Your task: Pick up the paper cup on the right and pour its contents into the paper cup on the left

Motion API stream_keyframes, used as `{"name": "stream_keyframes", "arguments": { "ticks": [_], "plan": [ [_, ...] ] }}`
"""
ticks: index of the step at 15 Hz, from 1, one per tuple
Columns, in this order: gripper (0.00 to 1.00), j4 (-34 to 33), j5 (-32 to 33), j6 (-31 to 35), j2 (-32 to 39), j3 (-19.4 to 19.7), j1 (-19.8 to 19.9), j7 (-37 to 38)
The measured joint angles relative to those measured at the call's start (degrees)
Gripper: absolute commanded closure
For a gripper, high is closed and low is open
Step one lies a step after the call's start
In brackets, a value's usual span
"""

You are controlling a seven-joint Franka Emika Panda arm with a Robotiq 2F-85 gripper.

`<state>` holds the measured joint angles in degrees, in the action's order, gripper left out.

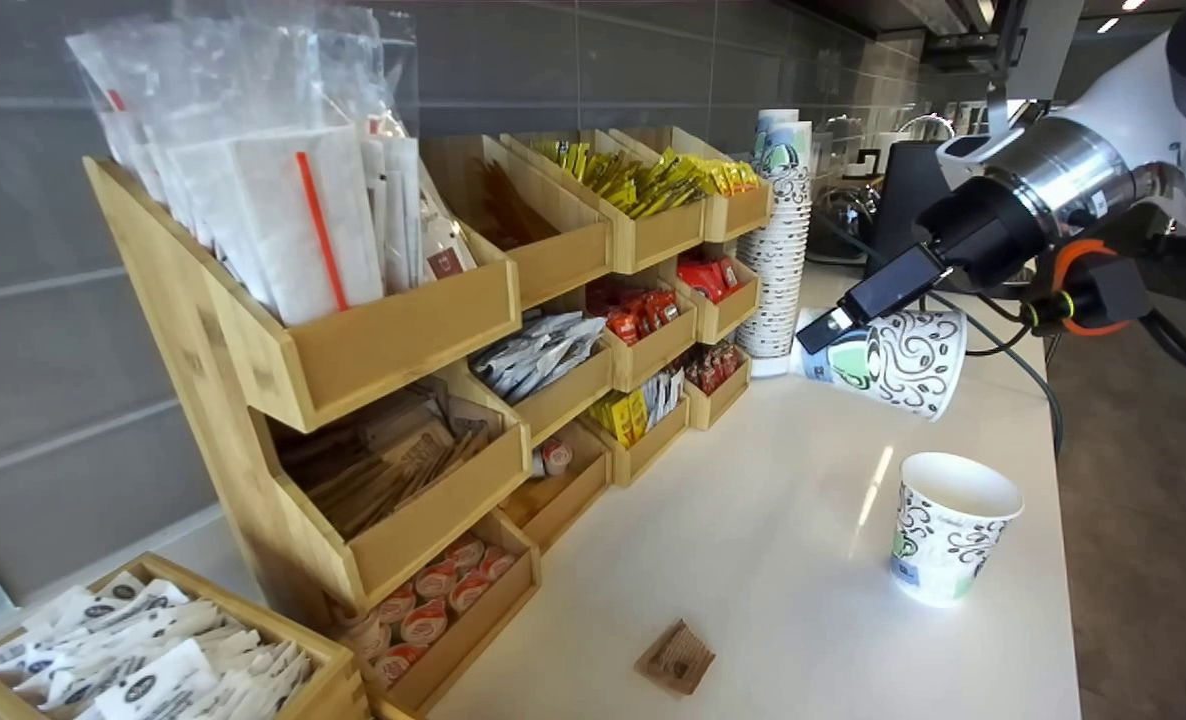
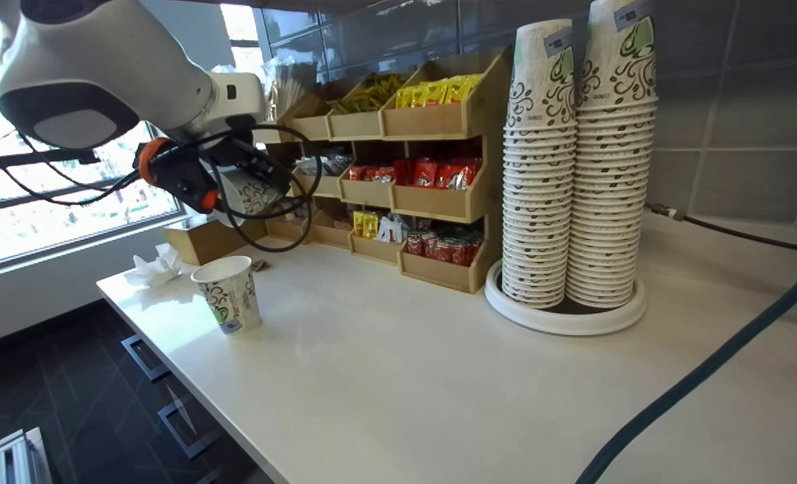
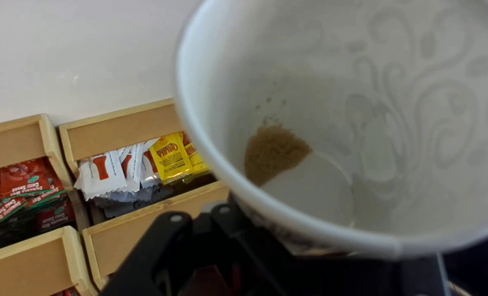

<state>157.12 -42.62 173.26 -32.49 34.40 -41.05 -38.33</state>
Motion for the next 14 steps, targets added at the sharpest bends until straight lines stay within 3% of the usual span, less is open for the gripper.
{"name": "stream_keyframes", "arguments": {
  "ticks": [14],
  "plan": [
    [0.58,0.03,-10.42,-1.83,-5.58,11.57,-10.5,-25.09]
  ]
}}
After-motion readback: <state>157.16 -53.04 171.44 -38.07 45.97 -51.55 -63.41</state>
